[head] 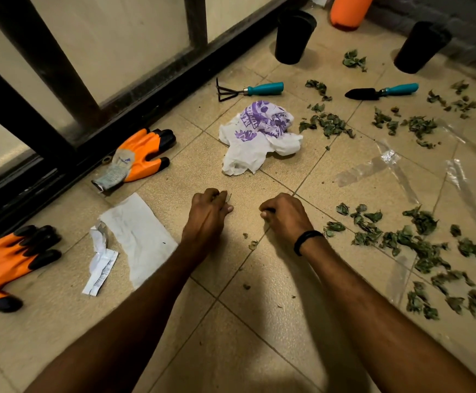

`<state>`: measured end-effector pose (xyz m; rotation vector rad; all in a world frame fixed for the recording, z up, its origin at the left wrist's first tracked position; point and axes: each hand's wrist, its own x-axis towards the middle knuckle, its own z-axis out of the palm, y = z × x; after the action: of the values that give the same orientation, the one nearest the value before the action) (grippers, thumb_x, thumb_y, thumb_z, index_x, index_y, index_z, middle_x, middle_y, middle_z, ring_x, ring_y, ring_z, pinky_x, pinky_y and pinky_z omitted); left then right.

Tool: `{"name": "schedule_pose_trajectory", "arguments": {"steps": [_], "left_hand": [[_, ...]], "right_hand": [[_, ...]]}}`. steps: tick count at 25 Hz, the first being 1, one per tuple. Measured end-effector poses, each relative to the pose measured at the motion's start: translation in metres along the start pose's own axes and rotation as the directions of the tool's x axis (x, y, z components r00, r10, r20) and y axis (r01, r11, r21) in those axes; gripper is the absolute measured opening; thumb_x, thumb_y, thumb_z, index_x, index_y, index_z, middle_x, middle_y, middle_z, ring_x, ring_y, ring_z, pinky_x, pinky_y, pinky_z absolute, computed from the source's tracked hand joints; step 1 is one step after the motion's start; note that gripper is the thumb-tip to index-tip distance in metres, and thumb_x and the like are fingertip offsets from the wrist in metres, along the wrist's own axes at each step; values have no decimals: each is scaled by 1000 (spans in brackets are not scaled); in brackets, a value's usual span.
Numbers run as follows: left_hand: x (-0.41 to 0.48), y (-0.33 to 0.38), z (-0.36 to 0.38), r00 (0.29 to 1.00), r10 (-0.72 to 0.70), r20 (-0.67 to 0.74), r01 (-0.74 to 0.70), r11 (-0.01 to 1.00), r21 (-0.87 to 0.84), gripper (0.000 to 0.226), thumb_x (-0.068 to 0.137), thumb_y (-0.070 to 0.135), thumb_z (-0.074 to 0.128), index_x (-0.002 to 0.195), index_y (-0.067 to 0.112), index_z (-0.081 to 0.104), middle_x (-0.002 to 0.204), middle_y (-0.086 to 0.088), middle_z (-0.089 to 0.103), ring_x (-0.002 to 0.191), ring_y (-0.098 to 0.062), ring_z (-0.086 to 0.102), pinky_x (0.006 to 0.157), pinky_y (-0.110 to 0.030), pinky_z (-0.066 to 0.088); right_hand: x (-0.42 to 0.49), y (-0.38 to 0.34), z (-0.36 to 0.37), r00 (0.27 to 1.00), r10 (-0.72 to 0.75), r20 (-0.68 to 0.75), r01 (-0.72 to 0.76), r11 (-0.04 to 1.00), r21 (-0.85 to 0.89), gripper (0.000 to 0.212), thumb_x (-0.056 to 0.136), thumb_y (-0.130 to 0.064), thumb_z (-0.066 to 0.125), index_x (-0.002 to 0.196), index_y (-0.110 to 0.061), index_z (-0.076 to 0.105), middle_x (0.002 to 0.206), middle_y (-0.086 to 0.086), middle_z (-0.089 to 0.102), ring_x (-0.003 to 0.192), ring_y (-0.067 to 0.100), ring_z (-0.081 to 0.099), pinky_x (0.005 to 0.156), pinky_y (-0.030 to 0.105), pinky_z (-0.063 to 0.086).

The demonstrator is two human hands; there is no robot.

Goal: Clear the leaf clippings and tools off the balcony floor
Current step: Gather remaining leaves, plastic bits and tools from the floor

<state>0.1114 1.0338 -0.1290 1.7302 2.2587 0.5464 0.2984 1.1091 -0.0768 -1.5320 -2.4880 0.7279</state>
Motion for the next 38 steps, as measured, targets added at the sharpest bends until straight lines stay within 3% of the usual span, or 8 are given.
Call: {"name": "schedule_pose_trajectory", "arguments": {"steps": [5, 10, 16, 21, 25, 27, 33, 38], "left_hand": [[-5, 2, 5, 989, 75, -129, -78, 997, -20, 24, 95, 17, 64, 115, 4, 69, 116, -19, 63, 103, -39, 55, 82, -38, 42], [-2, 9, 6, 984, 49, -171, -57, 998, -40, 14, 95, 11, 62, 98, 2, 73, 102, -16, 65, 93, -34, 56, 73, -30, 35], [2, 21, -10, 979, -187, -76, 163, 954, -251, 30, 96, 19, 53, 70, 8, 63, 71, -7, 58, 64, -16, 51, 58, -34, 38], [-36, 30, -37, 870, -474, 133, 425, 586, -690, 10, 87, 11, 65, 83, 3, 68, 73, -9, 72, 67, -19, 71, 58, -25, 53], [-75, 28, -42, 861, -376, 342, 450, 251, -857, 30, 87, 2, 63, 58, 9, 57, 69, -20, 56, 71, -28, 57, 72, -39, 51], [-90, 28, -39, 810, -427, 402, 487, 107, -867, 24, 88, -2, 61, 70, 11, 52, 76, -21, 56, 77, -27, 56, 71, -37, 51], [-101, 40, -37, 766, -503, 399, 516, 112, -849, 15, 89, -1, 55, 102, 7, 60, 77, -12, 64, 63, -17, 55, 58, -29, 44], [-106, 45, -29, 713, -567, 413, 615, 223, -756, 27, 86, 0, 41, 73, 6, 64, 65, -8, 60, 59, -19, 50, 52, -27, 38]], "right_hand": [[-22, -14, 4, 964, -191, 184, 196, 981, -11, 17, 96, -16, 55, 87, -9, 66, 92, 2, 53, 83, 17, 55, 69, 29, 46], [-34, -21, 18, 960, -60, 272, -30, 948, 317, 20, 85, -25, 68, 95, -10, 59, 94, 10, 63, 73, 16, 63, 64, 32, 48], [-52, -5, 26, 911, -395, 120, 411, 895, -174, 15, 93, -17, 61, 96, -15, 75, 94, 1, 60, 88, 18, 60, 69, 28, 49], [-57, -5, 5, 998, 41, 46, -50, 978, 202, 15, 88, -18, 63, 89, -18, 77, 89, -7, 72, 84, 6, 63, 78, 21, 50], [-64, 11, -21, 928, 311, 204, -369, 701, 610, 7, 82, -11, 73, 84, -18, 76, 82, -5, 74, 78, 7, 69, 64, 15, 52], [-68, 14, -26, 922, 325, 209, -377, 637, 672, 10, 82, -10, 74, 89, -16, 76, 87, -3, 74, 82, 9, 70, 67, 16, 54], [-55, -2, 1, 994, 109, -5, -103, 954, 281, 13, 87, -19, 68, 95, -16, 78, 95, -5, 74, 91, 5, 63, 83, 13, 41], [-49, -21, 29, 993, -106, 49, 107, 994, -21, 14, 90, -10, 62, 81, -6, 72, 90, 6, 61, 82, 17, 58, 64, 17, 39]]}}
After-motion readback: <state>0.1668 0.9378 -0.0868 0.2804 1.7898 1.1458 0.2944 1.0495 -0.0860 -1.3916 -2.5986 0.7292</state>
